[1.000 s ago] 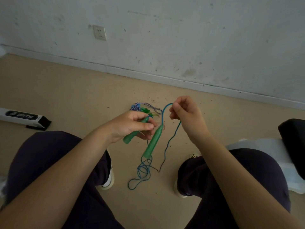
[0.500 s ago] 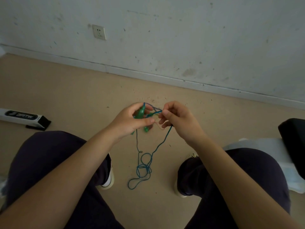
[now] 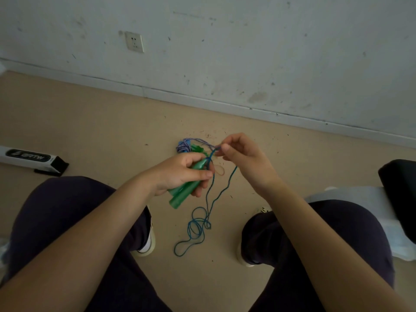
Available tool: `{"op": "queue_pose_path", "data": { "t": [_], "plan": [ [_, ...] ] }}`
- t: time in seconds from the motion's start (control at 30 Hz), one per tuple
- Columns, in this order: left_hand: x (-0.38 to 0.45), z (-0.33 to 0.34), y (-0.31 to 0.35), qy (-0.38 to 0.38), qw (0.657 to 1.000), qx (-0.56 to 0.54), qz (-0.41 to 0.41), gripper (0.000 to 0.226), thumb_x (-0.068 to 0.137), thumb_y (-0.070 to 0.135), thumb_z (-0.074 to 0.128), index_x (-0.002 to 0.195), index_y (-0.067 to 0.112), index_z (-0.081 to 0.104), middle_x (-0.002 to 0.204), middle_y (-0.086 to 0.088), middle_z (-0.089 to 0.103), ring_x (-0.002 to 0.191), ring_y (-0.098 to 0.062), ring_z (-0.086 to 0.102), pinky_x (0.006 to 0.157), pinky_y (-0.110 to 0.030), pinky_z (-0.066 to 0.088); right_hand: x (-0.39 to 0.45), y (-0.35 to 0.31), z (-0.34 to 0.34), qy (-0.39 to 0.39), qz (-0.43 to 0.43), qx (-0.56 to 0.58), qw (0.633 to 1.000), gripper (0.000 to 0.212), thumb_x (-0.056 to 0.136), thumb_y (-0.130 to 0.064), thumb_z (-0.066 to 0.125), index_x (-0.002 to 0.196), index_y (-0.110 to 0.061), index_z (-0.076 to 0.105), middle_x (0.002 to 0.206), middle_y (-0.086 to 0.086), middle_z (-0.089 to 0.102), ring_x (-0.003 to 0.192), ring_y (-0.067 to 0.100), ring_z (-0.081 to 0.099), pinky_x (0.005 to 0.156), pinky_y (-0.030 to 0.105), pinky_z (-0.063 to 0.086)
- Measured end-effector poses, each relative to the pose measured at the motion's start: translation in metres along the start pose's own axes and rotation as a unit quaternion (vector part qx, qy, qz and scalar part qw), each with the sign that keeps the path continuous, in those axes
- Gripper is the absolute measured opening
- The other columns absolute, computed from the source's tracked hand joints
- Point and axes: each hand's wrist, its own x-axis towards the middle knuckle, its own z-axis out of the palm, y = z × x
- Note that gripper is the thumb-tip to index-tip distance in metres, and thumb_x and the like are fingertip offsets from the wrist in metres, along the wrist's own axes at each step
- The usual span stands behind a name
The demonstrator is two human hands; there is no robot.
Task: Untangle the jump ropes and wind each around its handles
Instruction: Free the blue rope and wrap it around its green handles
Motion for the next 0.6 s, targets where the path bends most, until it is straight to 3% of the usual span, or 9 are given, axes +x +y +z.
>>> {"op": "queue_pose_path", "data": {
  "t": [0.13,0.27,0.47,0.6],
  "plan": [
    [-0.002,0.001,0.000,-0.038,0.999,0.004,0.005,0.013,0.091,0.005,0.066,0.102,0.012,0.061,0.074,-0.004,0.065,0.061,-0.021,0.061,0.059,-0.032,0.051,-0.004,0.001,0.006,-0.101,0.014,-0.020,0.995,0.017,0.090,-0.004,0.065,0.106,-0.007,0.059,0.086,-0.002,0.071,0.076,0.008,0.066,0.073,0.022,0.052],
    [-0.004,-0.001,0.001,-0.041,0.999,0.010,0.000,0.025,0.088,0.001,0.068,0.107,0.015,0.063,0.076,-0.004,0.065,0.061,-0.020,0.061,0.058,-0.031,0.051,-0.004,0.000,0.004,-0.094,0.019,-0.075,0.993,0.012,0.088,-0.003,0.068,0.096,-0.009,0.060,0.064,-0.011,0.067,0.057,0.003,0.058,0.058,0.019,0.047],
    [-0.004,-0.015,0.001,-0.023,0.994,0.080,-0.076,0.030,0.090,0.020,0.069,0.114,0.003,0.063,0.082,-0.008,0.070,0.065,-0.022,0.065,0.063,-0.033,0.055,0.000,-0.002,-0.015,-0.038,0.018,-0.069,0.997,0.007,0.088,-0.013,0.072,0.089,-0.013,0.065,0.058,-0.003,0.058,0.053,0.013,0.049,0.051,0.027,0.041],
    [-0.007,-0.014,0.000,-0.050,0.987,0.112,-0.104,0.023,0.094,0.030,0.065,0.114,0.018,0.065,0.083,-0.007,0.071,0.067,-0.021,0.066,0.056,-0.031,0.053,-0.001,-0.005,-0.016,-0.071,0.016,-0.083,0.994,0.007,0.085,-0.008,0.073,0.088,-0.007,0.067,0.059,-0.006,0.062,0.051,0.005,0.050,0.048,0.020,0.041]
  ]
}}
